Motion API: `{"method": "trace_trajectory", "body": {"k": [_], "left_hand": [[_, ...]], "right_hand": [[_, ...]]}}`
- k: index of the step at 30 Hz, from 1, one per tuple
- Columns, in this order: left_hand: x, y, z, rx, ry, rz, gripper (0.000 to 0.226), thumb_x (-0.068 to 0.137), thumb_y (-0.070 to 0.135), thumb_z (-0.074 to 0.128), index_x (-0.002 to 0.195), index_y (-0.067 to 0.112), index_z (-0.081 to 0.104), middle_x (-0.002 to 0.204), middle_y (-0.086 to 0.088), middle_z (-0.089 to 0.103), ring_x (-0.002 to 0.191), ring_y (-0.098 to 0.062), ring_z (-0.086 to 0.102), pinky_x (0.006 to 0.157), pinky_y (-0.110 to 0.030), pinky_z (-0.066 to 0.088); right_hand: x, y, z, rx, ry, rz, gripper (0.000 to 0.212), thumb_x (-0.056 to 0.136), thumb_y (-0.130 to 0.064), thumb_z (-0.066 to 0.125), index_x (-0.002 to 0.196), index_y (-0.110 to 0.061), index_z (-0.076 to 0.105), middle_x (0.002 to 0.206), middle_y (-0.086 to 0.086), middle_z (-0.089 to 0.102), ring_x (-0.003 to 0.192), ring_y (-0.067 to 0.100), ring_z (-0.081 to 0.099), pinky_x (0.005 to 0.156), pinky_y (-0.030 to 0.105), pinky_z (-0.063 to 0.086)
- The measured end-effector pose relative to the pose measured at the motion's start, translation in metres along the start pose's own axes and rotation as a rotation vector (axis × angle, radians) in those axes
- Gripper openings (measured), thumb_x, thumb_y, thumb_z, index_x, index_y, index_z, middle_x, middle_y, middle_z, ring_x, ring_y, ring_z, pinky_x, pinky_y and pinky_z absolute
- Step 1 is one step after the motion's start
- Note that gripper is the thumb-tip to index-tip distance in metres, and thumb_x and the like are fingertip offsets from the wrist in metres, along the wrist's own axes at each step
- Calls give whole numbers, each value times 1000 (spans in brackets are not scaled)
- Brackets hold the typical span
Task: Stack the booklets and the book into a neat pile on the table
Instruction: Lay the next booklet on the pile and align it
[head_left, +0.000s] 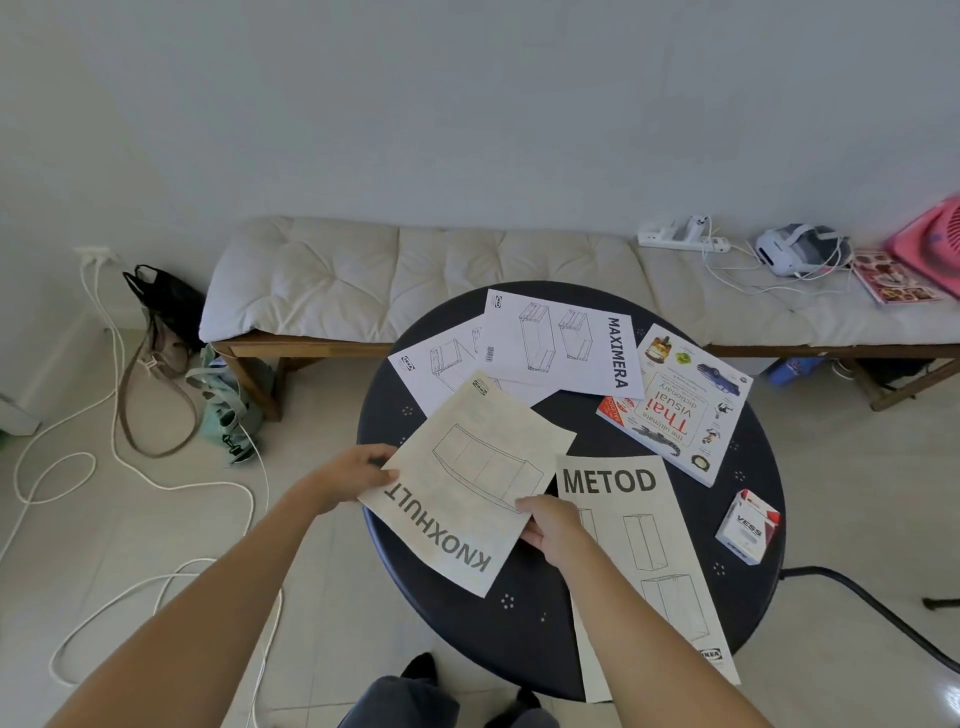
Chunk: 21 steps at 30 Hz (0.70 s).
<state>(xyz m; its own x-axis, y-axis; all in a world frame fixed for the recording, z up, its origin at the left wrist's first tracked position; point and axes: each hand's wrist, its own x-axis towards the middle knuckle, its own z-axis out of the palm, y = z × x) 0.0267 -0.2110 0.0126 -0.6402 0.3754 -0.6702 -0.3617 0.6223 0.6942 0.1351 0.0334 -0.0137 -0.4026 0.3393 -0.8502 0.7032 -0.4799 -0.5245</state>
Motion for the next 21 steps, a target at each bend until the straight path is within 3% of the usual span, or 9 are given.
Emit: {"method": "trace_trajectory", "body": {"k": [5, 10, 14, 17, 19, 21], "left_hand": [[-5, 12, -20, -93, 16, 5, 25, 93, 11, 55, 117, 17, 62, 104, -10, 71, 103, -28, 66, 94, -45, 53], [2, 26, -7, -569, 252, 9, 30, 91, 5, 58, 121, 1, 62, 94, -13, 71, 88, -23, 68, 79, -35, 55], [3, 47, 28, -913, 318, 29, 20, 89, 1, 59, 109, -2, 62, 101, -14, 69, 83, -22, 67, 86, -35, 50], [2, 64, 65, -993, 279, 39, 9, 89, -3, 57, 94, 3, 62, 109, -16, 65, 84, -23, 66, 83, -36, 52], [3, 74, 94, -988, 249, 31, 14, 89, -4, 56, 101, 1, 62, 106, -14, 67, 84, -23, 66, 75, -32, 54], [3, 82, 123, -980, 226, 11, 22, 88, -5, 58, 109, 1, 61, 102, -12, 68, 83, -22, 67, 69, -30, 55]], "right_hand": [[-7, -25, -8, 52, -189, -38, 25, 90, 7, 50, 111, -4, 57, 101, 14, 68, 82, 23, 67, 50, 27, 58], [-15, -52, -17, 173, -280, -150, 23, 92, 8, 49, 103, -11, 57, 99, 12, 69, 87, 23, 68, 56, 28, 60], [-14, -68, -37, 254, -261, -225, 33, 92, 8, 50, 118, -11, 56, 107, 12, 69, 92, 24, 68, 62, 30, 61], [-12, -70, -57, 329, -220, -246, 37, 91, 8, 51, 124, -10, 55, 111, 13, 67, 94, 24, 67, 64, 31, 61], [-10, -67, -72, 390, -188, -241, 38, 91, 9, 51, 125, -9, 53, 115, 15, 65, 92, 24, 66, 61, 30, 61], [-8, -61, -88, 429, -158, -239, 38, 91, 9, 51, 126, -6, 52, 122, 17, 63, 96, 26, 65, 69, 34, 61]]}}
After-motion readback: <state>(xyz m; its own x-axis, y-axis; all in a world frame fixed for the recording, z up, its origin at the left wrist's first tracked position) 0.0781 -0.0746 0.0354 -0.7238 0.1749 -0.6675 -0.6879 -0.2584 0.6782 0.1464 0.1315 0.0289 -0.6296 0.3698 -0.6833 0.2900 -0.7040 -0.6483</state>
